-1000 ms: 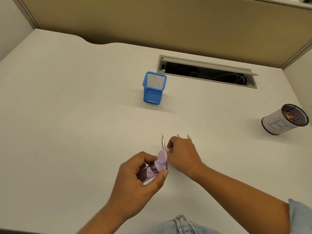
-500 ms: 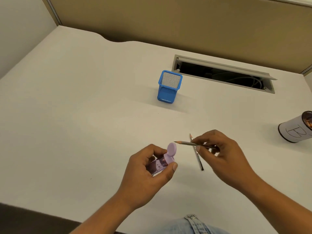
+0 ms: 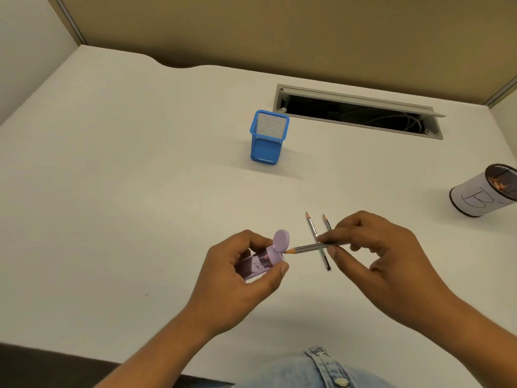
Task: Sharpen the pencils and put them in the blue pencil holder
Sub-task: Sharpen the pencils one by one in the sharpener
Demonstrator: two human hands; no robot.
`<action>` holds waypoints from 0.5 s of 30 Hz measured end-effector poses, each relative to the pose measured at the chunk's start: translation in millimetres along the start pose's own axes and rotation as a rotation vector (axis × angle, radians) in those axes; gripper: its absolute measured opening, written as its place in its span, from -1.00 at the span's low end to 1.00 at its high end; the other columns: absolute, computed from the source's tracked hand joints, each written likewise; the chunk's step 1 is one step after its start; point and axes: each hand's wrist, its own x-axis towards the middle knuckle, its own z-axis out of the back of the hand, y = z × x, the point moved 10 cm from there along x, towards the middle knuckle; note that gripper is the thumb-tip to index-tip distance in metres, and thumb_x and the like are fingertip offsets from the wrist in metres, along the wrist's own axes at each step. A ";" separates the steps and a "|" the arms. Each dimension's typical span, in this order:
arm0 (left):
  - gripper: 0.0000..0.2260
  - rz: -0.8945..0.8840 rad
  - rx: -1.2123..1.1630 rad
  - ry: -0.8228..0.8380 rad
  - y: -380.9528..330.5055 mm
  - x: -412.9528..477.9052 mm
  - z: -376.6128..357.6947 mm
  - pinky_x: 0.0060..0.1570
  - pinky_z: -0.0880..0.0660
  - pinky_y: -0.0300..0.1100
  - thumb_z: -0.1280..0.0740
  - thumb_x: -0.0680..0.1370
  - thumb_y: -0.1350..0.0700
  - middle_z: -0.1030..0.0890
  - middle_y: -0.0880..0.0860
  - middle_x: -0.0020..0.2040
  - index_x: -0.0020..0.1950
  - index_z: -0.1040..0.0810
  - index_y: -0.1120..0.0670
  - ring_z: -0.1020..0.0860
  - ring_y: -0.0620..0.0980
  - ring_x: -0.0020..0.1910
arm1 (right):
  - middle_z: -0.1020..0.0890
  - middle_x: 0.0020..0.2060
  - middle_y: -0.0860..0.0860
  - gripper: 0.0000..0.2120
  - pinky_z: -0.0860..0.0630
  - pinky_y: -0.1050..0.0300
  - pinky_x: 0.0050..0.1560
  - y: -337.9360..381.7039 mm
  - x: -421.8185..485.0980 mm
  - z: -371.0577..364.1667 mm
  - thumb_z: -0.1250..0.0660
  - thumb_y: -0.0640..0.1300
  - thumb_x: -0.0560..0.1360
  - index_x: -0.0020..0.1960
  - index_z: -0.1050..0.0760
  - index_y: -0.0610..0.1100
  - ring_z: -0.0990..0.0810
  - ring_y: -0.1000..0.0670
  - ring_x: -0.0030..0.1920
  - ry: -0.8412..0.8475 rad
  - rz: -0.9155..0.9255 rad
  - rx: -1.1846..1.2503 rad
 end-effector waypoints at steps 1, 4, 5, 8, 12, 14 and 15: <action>-0.85 -0.004 0.005 0.007 -1.0 -0.1 -0.5 -0.34 -0.54 -0.15 -0.47 0.41 -0.09 -0.64 -0.03 -0.27 -0.14 -0.60 -0.06 -0.57 -0.05 -0.36 | -0.62 -0.15 0.19 -0.78 -0.37 0.37 -0.30 0.1 -0.2 1.4 -0.48 -0.17 0.46 -0.03 -0.66 0.16 -0.54 0.06 -0.14 -0.001 -0.001 -0.003; -0.84 -0.014 0.032 0.051 -4.5 -1.9 -4.0 -0.35 -0.53 -0.18 -0.47 0.40 -0.09 -0.62 -0.09 -0.27 -0.12 -0.60 -0.06 -0.57 -0.05 -0.34 | -0.60 -0.15 0.20 -0.85 -0.35 0.49 -0.29 7.3 -2.4 1.8 -0.44 -0.13 0.48 -0.02 -0.68 0.09 -0.53 0.11 -0.13 0.019 0.045 -0.014; -0.84 -0.017 0.045 0.080 -6.1 -2.9 -7.2 -0.35 -0.53 -0.24 -0.48 0.40 -0.09 -0.62 -0.12 -0.26 -0.12 -0.60 -0.07 -0.58 -0.06 -0.33 | -0.60 -0.15 0.18 -0.85 -0.35 0.49 -0.26 10.9 -3.3 0.4 -0.42 -0.11 0.47 -0.01 -0.69 0.07 -0.53 0.13 -0.13 0.032 0.068 -0.028; -0.84 -0.003 0.046 0.172 -7.0 -5.2 -17.4 -0.34 -0.45 -0.40 -0.48 0.39 -0.09 -0.60 -0.19 -0.27 -0.12 -0.60 -0.09 -0.57 -0.14 -0.33 | -0.61 -0.15 0.11 -0.85 -0.41 0.38 -0.17 24.4 -6.7 -3.7 -0.42 -0.06 0.48 0.02 -0.69 -0.03 -0.53 0.10 -0.18 0.049 0.187 -0.088; -0.81 0.114 -0.123 0.283 2.0 -6.8 -28.2 -0.32 -0.44 -0.34 -0.51 0.41 -0.02 -0.62 0.03 -0.27 -0.15 -0.62 0.08 -0.50 -0.16 -0.39 | -0.66 -0.22 -0.03 -0.91 -0.50 0.19 -0.23 42.2 -15.4 -1.5 -0.47 -0.17 0.49 -0.05 -0.67 -0.18 -0.55 -0.03 -0.24 0.023 0.412 -0.283; -0.83 0.133 -0.173 0.322 2.2 -10.3 -32.8 -0.32 -0.44 -0.32 -0.51 0.41 0.05 -0.61 0.06 -0.29 -0.18 -0.60 0.11 -0.49 -0.15 -0.40 | -0.66 -0.26 -0.05 -0.86 -0.49 0.04 -0.40 51.8 -21.1 -2.3 -0.40 -0.12 0.53 -0.09 -0.66 -0.19 -0.56 -0.12 -0.33 0.034 0.501 -0.370; -0.85 0.118 -0.163 0.324 0.4 -11.5 -33.5 -0.32 -0.44 -0.32 -0.51 0.41 0.05 -0.60 0.00 -0.31 -0.19 -0.59 0.08 -0.49 -0.17 -0.41 | -0.64 -0.30 -0.04 -0.83 -0.45 0.05 -0.48 54.2 -24.1 -3.4 -0.37 -0.08 0.54 -0.11 -0.65 -0.17 -0.53 -0.13 -0.38 0.052 0.530 -0.397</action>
